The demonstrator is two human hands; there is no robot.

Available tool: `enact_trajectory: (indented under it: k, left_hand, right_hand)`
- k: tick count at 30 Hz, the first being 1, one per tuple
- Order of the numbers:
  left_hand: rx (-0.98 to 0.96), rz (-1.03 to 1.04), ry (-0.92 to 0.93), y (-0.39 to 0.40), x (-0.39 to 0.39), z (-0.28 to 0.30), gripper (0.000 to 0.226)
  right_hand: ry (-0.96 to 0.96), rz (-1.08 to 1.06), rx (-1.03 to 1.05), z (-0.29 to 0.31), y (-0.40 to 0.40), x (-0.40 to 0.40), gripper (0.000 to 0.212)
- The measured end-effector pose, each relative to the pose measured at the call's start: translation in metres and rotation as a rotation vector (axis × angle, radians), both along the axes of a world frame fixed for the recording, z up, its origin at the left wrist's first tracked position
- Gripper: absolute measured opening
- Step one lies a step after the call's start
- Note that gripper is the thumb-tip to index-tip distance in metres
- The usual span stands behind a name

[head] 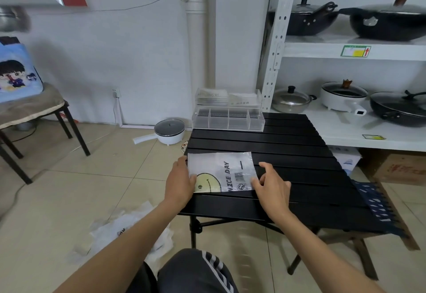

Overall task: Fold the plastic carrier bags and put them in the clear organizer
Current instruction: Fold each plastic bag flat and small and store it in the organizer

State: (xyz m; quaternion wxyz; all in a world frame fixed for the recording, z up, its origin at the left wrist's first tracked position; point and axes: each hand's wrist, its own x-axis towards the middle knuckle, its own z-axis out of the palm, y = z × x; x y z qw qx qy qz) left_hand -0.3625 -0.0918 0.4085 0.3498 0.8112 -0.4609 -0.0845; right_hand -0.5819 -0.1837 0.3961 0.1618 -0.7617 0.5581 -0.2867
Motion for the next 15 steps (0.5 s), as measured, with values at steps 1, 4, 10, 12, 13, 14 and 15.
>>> enact_trajectory:
  k: [1, 4, 10, 12, 13, 14, 15]
  left_hand:
    - [0.002, -0.027, -0.053, 0.002, 0.000, -0.001, 0.051]
    - [-0.038, -0.091, -0.266, 0.010, -0.002, -0.003, 0.055]
    - [0.073, -0.072, -0.431, 0.011, -0.005, -0.013, 0.046]
    - [0.092, -0.081, -0.454, 0.012, -0.002, -0.016, 0.039]
    - [0.099, -0.088, -0.476, 0.012, -0.001, -0.017, 0.034]
    - [0.107, -0.094, -0.503, 0.012, 0.000, -0.018, 0.029]
    - [0.112, -0.100, -0.533, 0.012, 0.001, -0.018, 0.026]
  right_hand:
    - [0.030, -0.008, -0.021, 0.000, 0.000, 0.000, 0.046]
    - [0.076, -0.017, -0.182, 0.001, 0.000, 0.003, 0.039]
    - [0.073, 0.080, -0.354, 0.007, 0.004, 0.023, 0.030]
    - [0.066, 0.047, -0.248, 0.012, -0.009, 0.028, 0.034]
    - [0.090, 0.043, -0.204, 0.015, -0.018, 0.030, 0.035]
    - [0.130, 0.057, -0.170, 0.017, -0.028, 0.033, 0.036]
    - [0.176, 0.091, -0.139, 0.019, -0.037, 0.036, 0.037]
